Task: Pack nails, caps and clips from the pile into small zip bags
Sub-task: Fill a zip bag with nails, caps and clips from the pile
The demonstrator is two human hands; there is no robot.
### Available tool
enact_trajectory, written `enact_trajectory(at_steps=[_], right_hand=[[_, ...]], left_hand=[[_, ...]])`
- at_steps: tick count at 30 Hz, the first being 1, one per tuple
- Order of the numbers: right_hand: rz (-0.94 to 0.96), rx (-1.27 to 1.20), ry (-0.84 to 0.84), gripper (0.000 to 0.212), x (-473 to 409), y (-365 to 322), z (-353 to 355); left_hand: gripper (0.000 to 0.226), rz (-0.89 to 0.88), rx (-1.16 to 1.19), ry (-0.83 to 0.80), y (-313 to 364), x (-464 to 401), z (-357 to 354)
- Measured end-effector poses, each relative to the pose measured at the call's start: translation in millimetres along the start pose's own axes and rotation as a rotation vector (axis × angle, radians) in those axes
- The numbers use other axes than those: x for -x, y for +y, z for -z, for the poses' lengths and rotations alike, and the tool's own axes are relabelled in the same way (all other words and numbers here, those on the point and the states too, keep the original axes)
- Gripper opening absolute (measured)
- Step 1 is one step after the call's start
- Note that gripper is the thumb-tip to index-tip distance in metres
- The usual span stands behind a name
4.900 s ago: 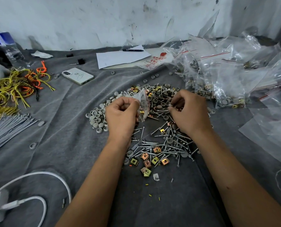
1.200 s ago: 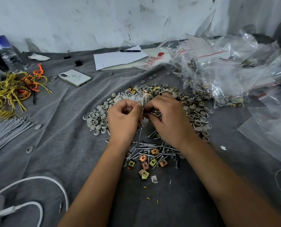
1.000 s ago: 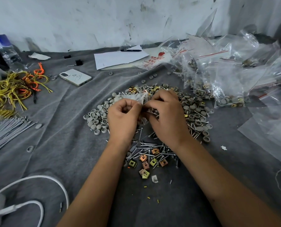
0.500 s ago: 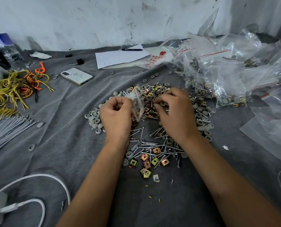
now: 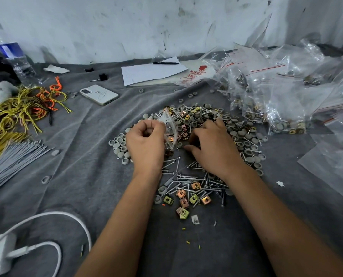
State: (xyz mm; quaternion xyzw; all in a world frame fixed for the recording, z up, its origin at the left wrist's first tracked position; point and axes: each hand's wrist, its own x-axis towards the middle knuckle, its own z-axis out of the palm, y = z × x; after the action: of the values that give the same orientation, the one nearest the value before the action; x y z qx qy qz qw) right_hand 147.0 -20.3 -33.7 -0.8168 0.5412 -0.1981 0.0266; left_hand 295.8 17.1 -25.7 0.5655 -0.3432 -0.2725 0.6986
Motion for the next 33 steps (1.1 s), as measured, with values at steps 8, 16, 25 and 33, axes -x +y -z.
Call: enact_trajectory(at_steps=[8,16,25,33], right_hand=[[0.031,-0.015,0.078,0.039,-3.6,1.2,0.9],[0.064,0.041,0.054,0.039,-5.8,-1.5,-0.1],[0.068,0.034,0.046,0.037,-4.2,-1.8,1.0],[0.083,-0.046,0.013,0.032,2.0,3.6,4.6]], left_hand=[[0.009,-0.001,0.018,0.011,0.8,0.0,-1.1],[0.011,-0.007,0.009,0.007,-0.1,-0.2,-0.6],[0.014,-0.002,0.016,0.005,0.1,0.7,-0.8],[0.014,0.003,0.014,0.001,0.0,0.1,-1.2]])
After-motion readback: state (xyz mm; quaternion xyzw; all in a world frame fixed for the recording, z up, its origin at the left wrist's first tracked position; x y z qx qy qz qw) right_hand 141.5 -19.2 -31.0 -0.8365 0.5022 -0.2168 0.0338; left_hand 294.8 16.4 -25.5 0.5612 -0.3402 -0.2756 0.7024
